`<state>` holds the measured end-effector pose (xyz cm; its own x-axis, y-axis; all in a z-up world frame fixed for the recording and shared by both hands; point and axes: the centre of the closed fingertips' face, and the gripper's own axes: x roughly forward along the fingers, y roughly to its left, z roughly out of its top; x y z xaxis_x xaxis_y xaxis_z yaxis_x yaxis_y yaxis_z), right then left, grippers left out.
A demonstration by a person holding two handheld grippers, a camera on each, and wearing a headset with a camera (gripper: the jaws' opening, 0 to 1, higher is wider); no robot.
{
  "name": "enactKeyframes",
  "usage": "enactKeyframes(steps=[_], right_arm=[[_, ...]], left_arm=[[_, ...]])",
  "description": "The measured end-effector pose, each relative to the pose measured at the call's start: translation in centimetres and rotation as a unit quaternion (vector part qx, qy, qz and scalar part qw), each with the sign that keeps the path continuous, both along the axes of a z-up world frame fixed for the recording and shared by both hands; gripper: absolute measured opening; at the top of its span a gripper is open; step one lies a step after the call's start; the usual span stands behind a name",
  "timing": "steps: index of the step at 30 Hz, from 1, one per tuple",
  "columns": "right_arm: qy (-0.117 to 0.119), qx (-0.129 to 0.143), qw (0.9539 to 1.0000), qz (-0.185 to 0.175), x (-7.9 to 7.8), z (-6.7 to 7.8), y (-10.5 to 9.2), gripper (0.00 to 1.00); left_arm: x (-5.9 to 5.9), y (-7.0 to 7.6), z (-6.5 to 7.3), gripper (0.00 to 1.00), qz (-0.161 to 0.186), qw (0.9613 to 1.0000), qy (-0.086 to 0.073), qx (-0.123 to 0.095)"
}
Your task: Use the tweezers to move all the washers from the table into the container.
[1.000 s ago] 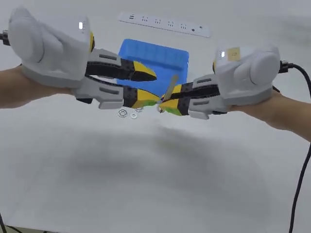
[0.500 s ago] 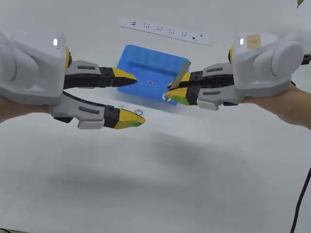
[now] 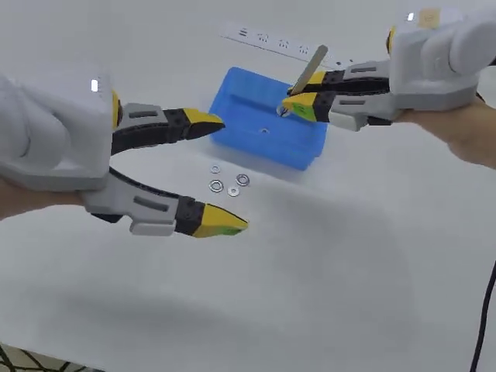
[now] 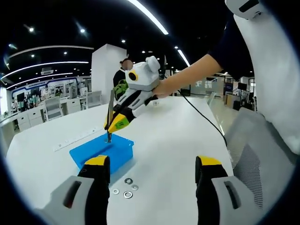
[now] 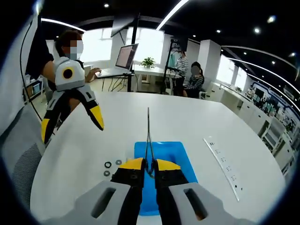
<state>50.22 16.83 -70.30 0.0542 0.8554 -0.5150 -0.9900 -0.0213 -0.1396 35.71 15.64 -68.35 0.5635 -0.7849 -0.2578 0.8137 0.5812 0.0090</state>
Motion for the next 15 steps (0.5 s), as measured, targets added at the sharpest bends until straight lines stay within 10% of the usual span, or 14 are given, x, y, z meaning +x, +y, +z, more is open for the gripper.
enactKeyframes(steps=[9,15], right_arm=[[0.014,-0.056,0.9983,0.014,1.2,-5.1,0.0,0.09],[0.02,-0.06,0.9979,0.016,0.8,-6.0,0.4,0.09]], left_arm=[[0.2,2.8,-0.5,0.87,0.033,0.9992,0.021,-0.009],[0.9,3.9,-0.1,0.99,0.064,0.9977,0.012,-0.017]])
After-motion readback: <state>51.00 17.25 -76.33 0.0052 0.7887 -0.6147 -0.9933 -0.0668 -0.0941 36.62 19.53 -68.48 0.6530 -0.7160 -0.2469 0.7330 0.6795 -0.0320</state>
